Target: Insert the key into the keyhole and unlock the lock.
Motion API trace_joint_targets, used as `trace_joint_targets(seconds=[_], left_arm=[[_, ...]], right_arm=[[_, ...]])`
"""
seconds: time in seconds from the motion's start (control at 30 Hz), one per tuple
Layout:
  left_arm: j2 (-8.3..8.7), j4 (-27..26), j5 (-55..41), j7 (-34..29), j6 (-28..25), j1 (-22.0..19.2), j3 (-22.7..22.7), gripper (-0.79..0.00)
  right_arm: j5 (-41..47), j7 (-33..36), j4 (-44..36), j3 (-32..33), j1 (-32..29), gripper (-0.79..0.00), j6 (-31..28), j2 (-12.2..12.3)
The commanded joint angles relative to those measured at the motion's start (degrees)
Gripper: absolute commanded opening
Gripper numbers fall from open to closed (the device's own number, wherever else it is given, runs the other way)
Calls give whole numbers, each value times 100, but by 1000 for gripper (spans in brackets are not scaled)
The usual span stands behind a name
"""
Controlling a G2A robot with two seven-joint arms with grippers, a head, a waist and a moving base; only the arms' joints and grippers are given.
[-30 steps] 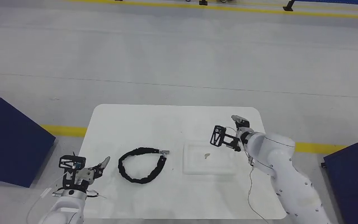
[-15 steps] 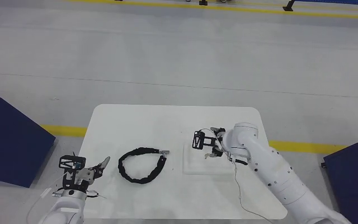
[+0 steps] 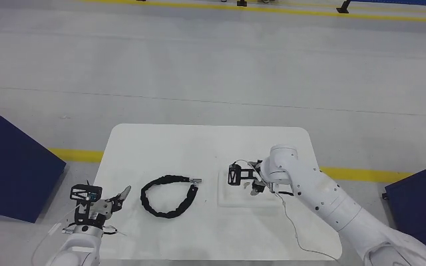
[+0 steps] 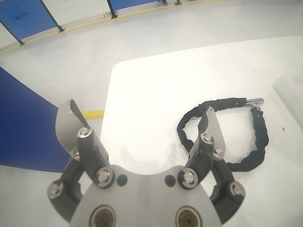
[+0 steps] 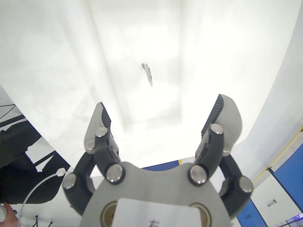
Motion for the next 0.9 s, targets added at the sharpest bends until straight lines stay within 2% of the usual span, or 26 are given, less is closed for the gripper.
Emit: trace_joint_targets(seconds=[0.0,0.03,0.1,0.17,0.23,0.27,0.53,0.6,0.87], left_arm=[[0,0,0,0,0,0,0,0],[0,0,0,0,0,0,0,0],[0,0,0,0,0,0,0,0],[0,0,0,0,0,0,0,0],[0,0,0,0,0,0,0,0],[0,0,0,0,0,0,0,0],[0,0,0,0,0,0,0,0],[0,0,0,0,0,0,0,0],[0,0,0,0,0,0,0,0]], right_arm=[[49,-1,24,-61,10,-132,-1,-5],[69,-5,38,-87,15,-151,-5,-9],[93,-11,69,-121,16,-259,-11,-22],[92,-30,107,-143,2,-299,4,-42],[71,-96,149,-163,-17,-385,52,-67],[51,-125,170,-180,-28,-400,66,-81],[-257,-405,363,-314,-59,-413,179,-202],[-326,-507,422,-327,-61,-443,208,-229],[-656,-795,649,-405,-51,-431,350,-357]])
